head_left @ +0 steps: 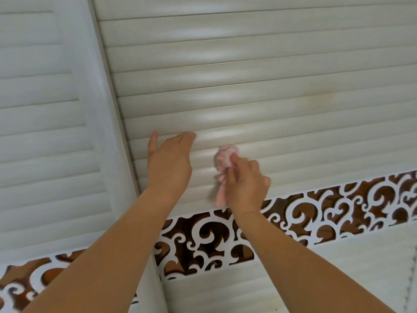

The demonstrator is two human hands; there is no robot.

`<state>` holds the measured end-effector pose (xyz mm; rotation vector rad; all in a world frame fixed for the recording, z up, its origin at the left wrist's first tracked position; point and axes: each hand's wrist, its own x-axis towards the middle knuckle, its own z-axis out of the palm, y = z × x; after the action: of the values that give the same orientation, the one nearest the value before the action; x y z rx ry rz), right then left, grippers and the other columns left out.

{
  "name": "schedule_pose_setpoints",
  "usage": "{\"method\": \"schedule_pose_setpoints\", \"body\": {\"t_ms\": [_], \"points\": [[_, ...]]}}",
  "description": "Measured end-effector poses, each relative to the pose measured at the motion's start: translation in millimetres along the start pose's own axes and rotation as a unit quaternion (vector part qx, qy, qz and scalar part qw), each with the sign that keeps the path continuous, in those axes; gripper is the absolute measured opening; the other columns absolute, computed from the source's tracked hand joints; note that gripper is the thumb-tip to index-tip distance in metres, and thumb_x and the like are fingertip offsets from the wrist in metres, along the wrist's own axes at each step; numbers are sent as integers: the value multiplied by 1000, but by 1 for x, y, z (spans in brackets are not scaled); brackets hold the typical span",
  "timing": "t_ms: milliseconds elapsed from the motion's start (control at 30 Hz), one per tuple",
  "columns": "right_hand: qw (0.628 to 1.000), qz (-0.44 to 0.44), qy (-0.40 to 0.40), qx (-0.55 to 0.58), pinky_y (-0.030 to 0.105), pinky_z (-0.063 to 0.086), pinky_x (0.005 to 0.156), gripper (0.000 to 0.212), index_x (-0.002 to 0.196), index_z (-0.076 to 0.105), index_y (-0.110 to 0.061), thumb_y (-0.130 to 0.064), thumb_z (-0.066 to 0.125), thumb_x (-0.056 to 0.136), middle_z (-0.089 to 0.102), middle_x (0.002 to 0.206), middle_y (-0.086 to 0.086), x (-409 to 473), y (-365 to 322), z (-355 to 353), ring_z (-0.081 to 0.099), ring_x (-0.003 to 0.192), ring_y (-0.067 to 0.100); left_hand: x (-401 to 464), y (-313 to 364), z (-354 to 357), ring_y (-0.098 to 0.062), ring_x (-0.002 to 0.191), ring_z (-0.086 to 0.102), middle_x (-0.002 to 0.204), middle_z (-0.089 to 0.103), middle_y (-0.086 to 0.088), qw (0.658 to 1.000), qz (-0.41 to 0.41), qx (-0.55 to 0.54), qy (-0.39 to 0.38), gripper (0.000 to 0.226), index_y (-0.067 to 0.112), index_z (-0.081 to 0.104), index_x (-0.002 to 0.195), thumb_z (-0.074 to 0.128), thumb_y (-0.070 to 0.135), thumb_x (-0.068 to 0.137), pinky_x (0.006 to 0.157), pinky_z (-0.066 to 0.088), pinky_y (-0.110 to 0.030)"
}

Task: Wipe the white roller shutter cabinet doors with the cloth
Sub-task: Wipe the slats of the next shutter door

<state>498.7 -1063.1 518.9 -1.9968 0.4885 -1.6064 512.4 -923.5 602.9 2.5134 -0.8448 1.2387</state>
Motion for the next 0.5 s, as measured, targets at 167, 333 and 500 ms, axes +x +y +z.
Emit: {"method": "schedule_pose_setpoints", "body": {"t_ms": [167,333,500], "points": [[966,-223,-87,-94,30,37,73,30,98,70,-27,-20,79,70,64,81,-1,-17,-5,3,58,73,25,-5,9,0,-15,136,31,151,28,0,995,36,92,-16,52,21,23,145,32,15,93,113,-9,-50],[993,-95,5,-64,26,18,70,17,99,73,-26,-21,62,87,61,85,-4,28,45,-31,55,71,23,-10,10,2,-15,141,20,154,18,-3,988,42,143,-31,63,23,15,145,35,6,88,110,-11,-54],[987,135,75,-48,25,23,80,25,118,63,-30,-29,49,97,50,122,0,66,56,-52,50,83,22,4,30,8,-26,127,31,139,34,-9,992,12,127,-4,65,27,21,143,45,11,85,110,1,-55]]}}
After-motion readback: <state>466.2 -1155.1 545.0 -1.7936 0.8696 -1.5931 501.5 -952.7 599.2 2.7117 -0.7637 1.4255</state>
